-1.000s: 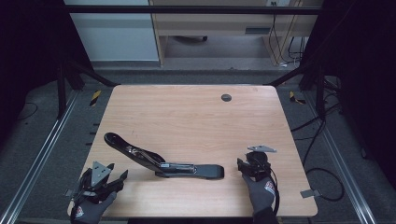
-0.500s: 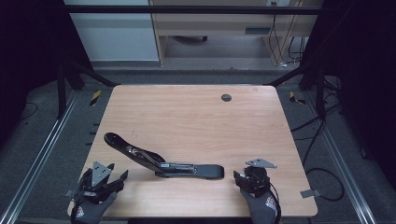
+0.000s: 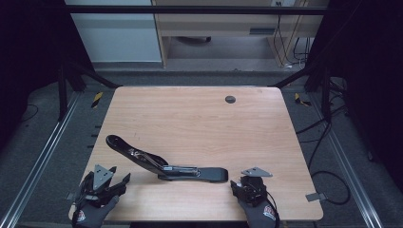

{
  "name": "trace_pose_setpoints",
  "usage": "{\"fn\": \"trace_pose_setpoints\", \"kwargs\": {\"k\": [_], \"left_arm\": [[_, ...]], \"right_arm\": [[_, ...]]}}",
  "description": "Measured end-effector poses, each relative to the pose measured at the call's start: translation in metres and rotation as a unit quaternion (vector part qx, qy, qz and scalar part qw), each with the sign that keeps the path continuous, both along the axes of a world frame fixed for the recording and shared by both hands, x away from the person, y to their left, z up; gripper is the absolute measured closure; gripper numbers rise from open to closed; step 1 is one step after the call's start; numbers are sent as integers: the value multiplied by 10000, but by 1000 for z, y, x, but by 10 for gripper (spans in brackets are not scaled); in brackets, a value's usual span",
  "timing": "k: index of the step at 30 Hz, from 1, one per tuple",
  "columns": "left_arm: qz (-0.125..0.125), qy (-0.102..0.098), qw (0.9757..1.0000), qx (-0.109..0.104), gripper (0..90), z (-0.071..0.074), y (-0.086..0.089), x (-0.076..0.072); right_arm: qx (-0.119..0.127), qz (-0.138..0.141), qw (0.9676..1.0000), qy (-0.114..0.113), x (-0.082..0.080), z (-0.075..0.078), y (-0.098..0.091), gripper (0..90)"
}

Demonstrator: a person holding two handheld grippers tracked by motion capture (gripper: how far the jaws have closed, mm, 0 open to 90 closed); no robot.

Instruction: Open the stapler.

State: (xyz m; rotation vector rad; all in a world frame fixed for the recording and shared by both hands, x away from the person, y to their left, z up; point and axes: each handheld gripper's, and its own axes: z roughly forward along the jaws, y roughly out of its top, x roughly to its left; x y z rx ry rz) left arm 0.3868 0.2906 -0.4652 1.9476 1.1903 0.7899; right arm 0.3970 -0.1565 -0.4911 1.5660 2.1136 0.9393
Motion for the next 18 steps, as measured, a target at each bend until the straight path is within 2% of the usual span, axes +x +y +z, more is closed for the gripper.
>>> {"fn": "trace_pose_setpoints", "kwargs": {"k": [3,12,16,18], "left_arm": [[2,-2,10000,0,412,0,0,0],[-1,4,10000,4,411,0,0,0],[0,2,10000,1,410,0,0,0],[-3,3,10000,1,410,0,0,0]], "right_arm": [[-107,46,9999,-3,0,-4,3,558],[-169,102,9998,-60,-2,-6,6,544],[-138,96,9998,-98,-3,-5,6,499],[-34,77,9999,-93,-4,-2,5,492]]}}
